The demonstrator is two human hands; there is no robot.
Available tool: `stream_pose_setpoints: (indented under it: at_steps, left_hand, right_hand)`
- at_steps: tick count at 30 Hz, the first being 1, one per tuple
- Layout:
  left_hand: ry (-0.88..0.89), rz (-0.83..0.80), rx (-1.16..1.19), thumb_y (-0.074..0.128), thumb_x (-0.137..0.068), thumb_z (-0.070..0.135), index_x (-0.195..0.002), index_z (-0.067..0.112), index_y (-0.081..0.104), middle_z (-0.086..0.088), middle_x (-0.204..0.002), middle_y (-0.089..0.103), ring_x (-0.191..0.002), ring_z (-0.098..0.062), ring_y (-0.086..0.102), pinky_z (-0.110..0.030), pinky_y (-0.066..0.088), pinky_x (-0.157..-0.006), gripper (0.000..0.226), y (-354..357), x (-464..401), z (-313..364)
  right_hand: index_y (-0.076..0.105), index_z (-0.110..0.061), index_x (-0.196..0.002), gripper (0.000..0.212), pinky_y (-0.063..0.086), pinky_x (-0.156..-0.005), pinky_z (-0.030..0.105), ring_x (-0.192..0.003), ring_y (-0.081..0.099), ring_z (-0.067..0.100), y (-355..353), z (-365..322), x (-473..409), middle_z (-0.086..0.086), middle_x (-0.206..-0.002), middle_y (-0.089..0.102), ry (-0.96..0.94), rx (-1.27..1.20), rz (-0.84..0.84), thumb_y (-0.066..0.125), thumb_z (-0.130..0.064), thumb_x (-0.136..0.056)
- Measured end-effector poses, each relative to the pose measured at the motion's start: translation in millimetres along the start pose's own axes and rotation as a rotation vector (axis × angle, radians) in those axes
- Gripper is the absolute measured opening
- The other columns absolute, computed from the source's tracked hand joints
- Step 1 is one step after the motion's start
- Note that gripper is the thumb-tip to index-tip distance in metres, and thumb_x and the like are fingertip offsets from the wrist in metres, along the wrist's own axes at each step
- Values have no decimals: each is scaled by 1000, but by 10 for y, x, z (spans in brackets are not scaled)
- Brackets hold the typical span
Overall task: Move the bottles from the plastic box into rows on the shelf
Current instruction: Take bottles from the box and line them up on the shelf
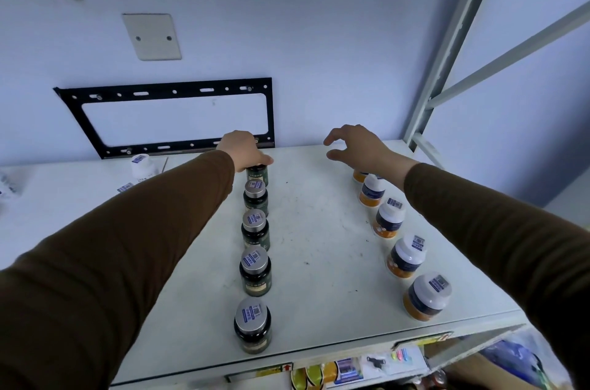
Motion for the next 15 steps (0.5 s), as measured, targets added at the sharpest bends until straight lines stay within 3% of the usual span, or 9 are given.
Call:
stream_pose_setpoints:
  at_steps: [7,11,15]
  left_hand:
    - [-17,7,4,64,-80,65,-73,10,56,-1,-61,57,-58,-15,55,-28,40,-56,56,61,14,-64]
    - [-8,52,21,62,-79,69,-83,8,58,-1,-64,56,-70,-20,59,-29,42,-63,61,56,30,-58]
    - [-29,57,95,58,-77,75,-75,10,55,-2,-61,61,-56,-16,60,-27,38,-52,65,62,109,-123]
  right_hand:
    - [64,-24,-119,28,43,-90,34,-110,52,21,30,-149,55,1,-126,59,-27,-18,-32,61,-34,-93]
    - [64,-25,-119,28,43,-90,34,-108,52,20,83,-259,114,1,-124,60,-43,-21,-50,61,-34,-93]
    - [62,-25,-121,29,42,-89,30,-110,52,18,140,-358,193,-1,-127,59,-45,-38,-75,61,-34,-93]
Point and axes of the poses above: each hand's wrist, its own x-axis away from the middle knuckle, its own y-axis out of the palm, z = x × y, the point moved 7 cm from there along -x, towards the middle knuckle
